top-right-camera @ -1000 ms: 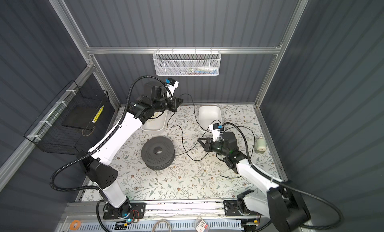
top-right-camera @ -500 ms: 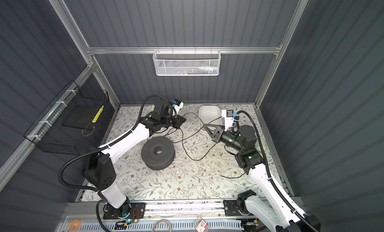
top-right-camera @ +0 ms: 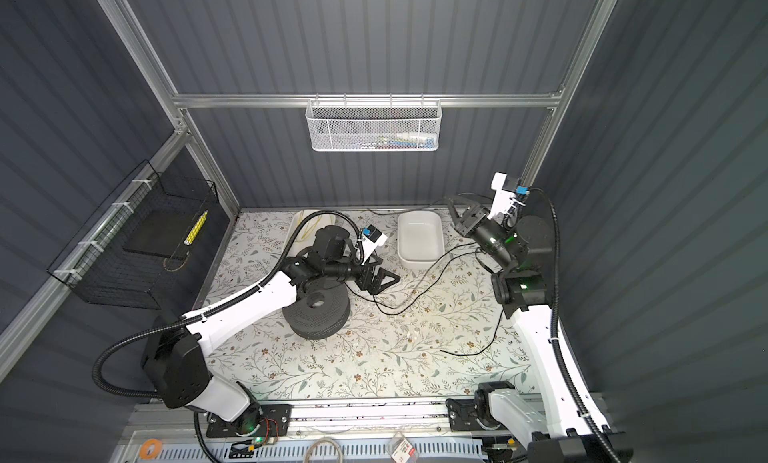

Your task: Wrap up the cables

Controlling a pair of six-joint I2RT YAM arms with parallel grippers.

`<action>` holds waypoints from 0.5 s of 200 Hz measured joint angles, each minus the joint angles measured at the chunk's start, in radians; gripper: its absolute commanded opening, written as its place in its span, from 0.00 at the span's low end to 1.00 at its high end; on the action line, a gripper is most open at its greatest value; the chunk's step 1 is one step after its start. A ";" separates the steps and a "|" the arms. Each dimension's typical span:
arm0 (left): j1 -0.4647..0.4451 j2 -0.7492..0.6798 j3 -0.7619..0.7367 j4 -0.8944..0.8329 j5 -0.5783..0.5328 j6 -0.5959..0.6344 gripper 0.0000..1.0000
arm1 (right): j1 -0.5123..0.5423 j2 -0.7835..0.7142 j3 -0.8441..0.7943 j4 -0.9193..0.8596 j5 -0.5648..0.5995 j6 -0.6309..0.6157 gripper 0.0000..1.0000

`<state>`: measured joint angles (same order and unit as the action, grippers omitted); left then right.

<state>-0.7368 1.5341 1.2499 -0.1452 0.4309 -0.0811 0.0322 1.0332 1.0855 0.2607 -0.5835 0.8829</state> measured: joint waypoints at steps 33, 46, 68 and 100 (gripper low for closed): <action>0.002 -0.140 -0.147 0.170 -0.017 -0.020 0.79 | -0.069 0.016 -0.021 0.012 0.012 0.060 0.00; -0.005 -0.201 -0.232 0.271 -0.039 -0.037 0.89 | -0.069 0.021 -0.048 0.023 0.012 0.080 0.00; -0.014 -0.239 -0.279 0.372 -0.092 -0.071 0.94 | -0.069 0.022 -0.097 0.027 0.009 0.103 0.00; -0.016 -0.179 -0.055 0.212 -0.144 0.011 0.92 | -0.062 0.016 -0.114 -0.014 -0.021 0.068 0.00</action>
<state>-0.7528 1.3552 1.1950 0.0666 0.2871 -0.0696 -0.0299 1.0492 0.9710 0.2466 -0.6041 0.9512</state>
